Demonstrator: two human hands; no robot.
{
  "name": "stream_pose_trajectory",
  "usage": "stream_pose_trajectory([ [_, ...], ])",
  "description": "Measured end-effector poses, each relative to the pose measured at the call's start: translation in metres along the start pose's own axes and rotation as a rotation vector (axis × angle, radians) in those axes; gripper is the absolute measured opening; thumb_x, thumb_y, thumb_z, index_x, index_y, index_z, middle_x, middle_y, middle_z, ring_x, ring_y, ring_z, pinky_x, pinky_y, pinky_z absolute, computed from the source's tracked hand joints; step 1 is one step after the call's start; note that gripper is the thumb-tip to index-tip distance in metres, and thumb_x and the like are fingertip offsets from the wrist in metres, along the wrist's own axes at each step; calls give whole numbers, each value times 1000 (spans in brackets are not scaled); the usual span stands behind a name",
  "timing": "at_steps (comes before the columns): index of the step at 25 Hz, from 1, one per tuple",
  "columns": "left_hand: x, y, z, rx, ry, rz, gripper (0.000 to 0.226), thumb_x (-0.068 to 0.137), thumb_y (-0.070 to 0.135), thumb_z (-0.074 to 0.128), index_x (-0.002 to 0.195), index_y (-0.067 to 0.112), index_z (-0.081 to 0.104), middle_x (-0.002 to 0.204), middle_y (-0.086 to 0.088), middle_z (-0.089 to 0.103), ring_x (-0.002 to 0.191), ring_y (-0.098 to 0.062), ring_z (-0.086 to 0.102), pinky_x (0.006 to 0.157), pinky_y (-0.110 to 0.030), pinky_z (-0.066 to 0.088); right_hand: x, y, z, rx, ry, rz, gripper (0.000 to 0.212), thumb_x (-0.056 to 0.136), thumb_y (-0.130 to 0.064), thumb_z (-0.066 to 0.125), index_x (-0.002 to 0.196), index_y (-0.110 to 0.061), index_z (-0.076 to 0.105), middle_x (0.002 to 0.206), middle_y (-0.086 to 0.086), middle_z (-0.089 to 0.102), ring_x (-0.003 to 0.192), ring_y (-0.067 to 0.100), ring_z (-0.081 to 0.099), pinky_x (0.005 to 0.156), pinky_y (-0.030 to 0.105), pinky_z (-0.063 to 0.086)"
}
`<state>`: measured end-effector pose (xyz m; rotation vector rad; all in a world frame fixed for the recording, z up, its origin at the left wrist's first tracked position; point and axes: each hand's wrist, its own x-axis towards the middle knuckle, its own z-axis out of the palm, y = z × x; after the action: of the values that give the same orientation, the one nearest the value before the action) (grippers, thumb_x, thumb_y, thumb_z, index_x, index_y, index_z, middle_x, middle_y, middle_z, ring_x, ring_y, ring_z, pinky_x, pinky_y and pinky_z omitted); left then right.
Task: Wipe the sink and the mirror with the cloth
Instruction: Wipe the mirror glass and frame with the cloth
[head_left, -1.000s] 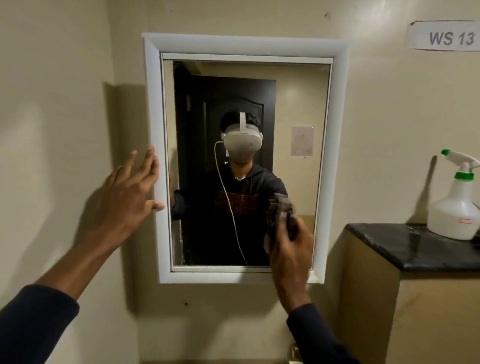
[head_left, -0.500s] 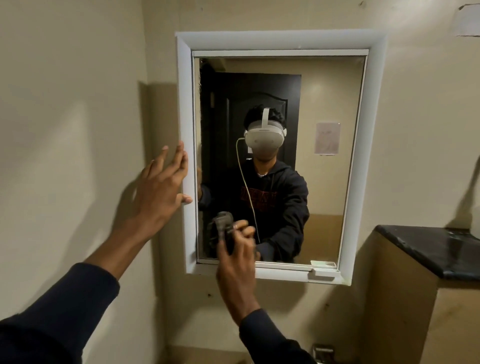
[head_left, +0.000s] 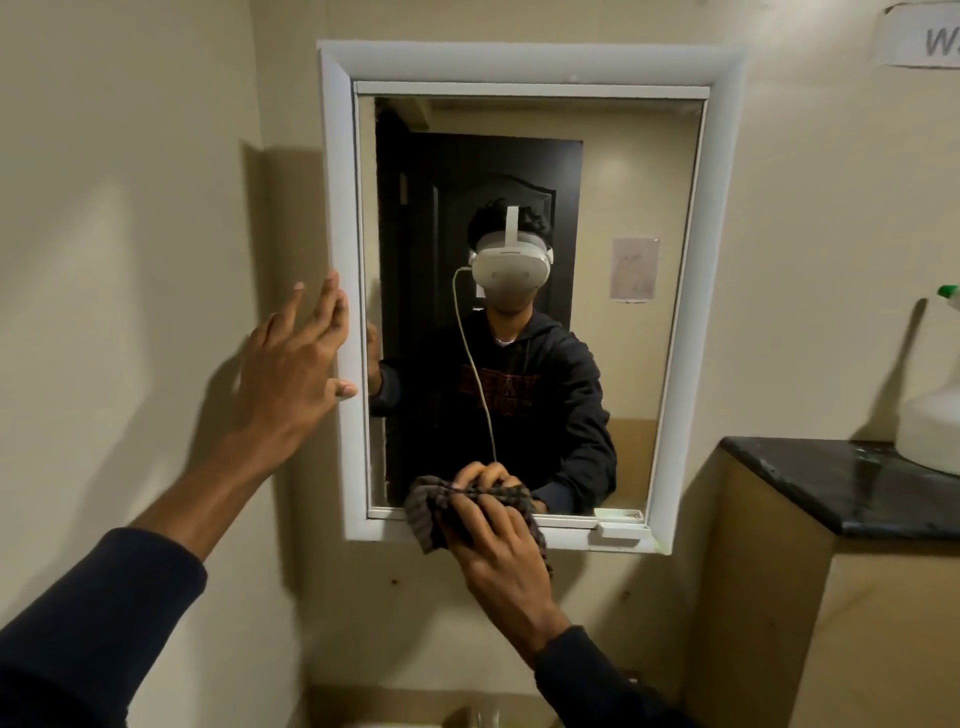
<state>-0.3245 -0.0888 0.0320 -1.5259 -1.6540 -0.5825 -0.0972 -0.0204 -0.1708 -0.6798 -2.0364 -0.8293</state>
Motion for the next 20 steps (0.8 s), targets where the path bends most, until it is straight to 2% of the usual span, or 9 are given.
stream_pose_trajectory([
  [3,0,1,1,-10,6,-1,101,60,28,86,143,8,34,161,-2,15,144,-37,24,102,-56,38,-46,39,-22,-49,47,184,43,84,-4,46,119,-16,70,132,12,54,116,34,50,93,45,51],
  [5,0,1,0,-21,18,-3,101,58,27,88,143,8,35,161,-2,15,143,-38,26,101,-56,39,-58,47,-31,-86,42,235,45,76,1,59,117,-15,71,130,14,54,117,34,47,93,45,52],
  [7,0,3,-1,-22,17,-1,102,56,26,89,142,7,37,160,-3,17,141,-39,29,98,-57,41,-57,41,-32,-52,-22,314,61,61,5,79,118,-15,70,128,13,57,116,32,47,93,43,52],
  [9,0,2,0,-17,16,-5,103,55,27,89,142,7,38,160,-3,18,141,-39,30,98,-55,42,-52,36,-32,-10,-67,384,73,53,9,83,120,-17,70,129,10,51,114,32,48,91,42,53],
  [11,0,2,1,-10,1,-10,103,56,28,89,142,7,37,161,-2,16,142,-37,30,99,-53,42,-47,38,-32,-3,-42,373,73,51,11,80,118,-17,71,128,9,49,111,32,49,88,42,54],
  [13,1,1,2,-19,-6,-10,104,55,28,89,142,7,37,161,-2,16,141,-36,31,99,-52,42,-38,39,-33,-3,5,280,57,67,6,70,119,-17,70,129,9,49,110,31,49,88,43,54],
  [16,1,0,2,-34,-7,-11,106,55,30,88,145,8,35,161,-1,13,142,-33,31,100,-49,42,-13,31,-35,20,38,-23,33,93,-12,51,122,-18,67,132,8,53,110,29,53,87,41,51],
  [18,0,0,0,-41,-4,-8,106,59,33,86,147,10,31,161,2,7,144,-31,28,104,-46,40,9,19,-25,-6,11,-284,28,99,-17,49,124,-15,63,133,8,57,105,30,57,81,39,49],
  [20,-1,-3,-1,-58,14,1,104,60,34,85,147,11,32,161,4,8,144,-29,29,104,-44,39,31,7,-12,-86,-51,-462,33,99,-21,47,130,-14,58,136,7,53,106,30,53,80,37,48],
])
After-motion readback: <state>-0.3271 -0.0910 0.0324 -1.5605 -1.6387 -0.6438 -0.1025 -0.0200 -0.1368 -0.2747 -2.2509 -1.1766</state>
